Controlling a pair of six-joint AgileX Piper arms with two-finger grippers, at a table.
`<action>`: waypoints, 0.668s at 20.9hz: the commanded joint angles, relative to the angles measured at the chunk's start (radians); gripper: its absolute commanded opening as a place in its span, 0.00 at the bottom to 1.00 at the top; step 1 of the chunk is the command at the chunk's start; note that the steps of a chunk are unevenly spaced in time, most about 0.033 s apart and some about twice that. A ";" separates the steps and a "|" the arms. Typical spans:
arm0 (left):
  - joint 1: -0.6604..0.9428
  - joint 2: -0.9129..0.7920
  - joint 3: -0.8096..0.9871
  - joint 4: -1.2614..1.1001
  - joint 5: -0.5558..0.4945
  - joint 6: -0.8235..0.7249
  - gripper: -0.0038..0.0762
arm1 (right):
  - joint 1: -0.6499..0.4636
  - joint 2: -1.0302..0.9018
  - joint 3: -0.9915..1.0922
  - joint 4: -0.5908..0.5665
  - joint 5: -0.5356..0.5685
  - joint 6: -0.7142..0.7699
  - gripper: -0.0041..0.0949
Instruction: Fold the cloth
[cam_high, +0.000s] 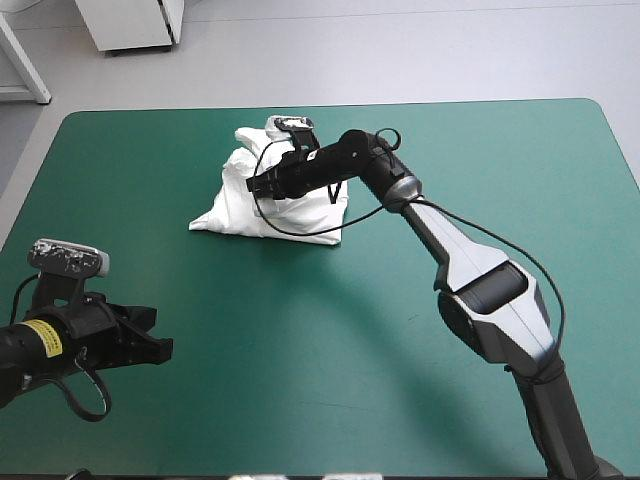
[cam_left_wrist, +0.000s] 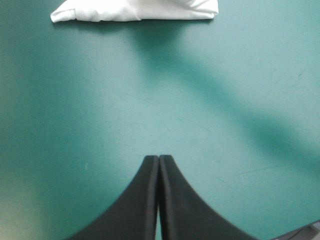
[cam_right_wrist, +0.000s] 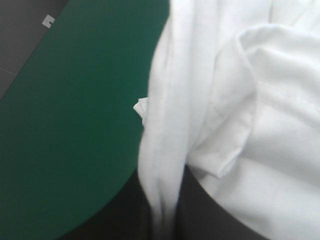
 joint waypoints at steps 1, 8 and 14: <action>0.001 -0.001 -0.020 -0.045 0.032 -0.011 0.04 | 0.013 0.002 -0.106 0.038 -0.026 0.011 0.04; 0.001 -0.001 -0.008 -0.056 0.032 -0.011 0.04 | 0.013 0.036 -0.259 0.069 0.135 -0.004 0.59; 0.001 -0.001 -0.008 -0.064 0.032 -0.011 0.04 | -0.005 0.032 -0.391 -0.240 0.370 0.163 0.56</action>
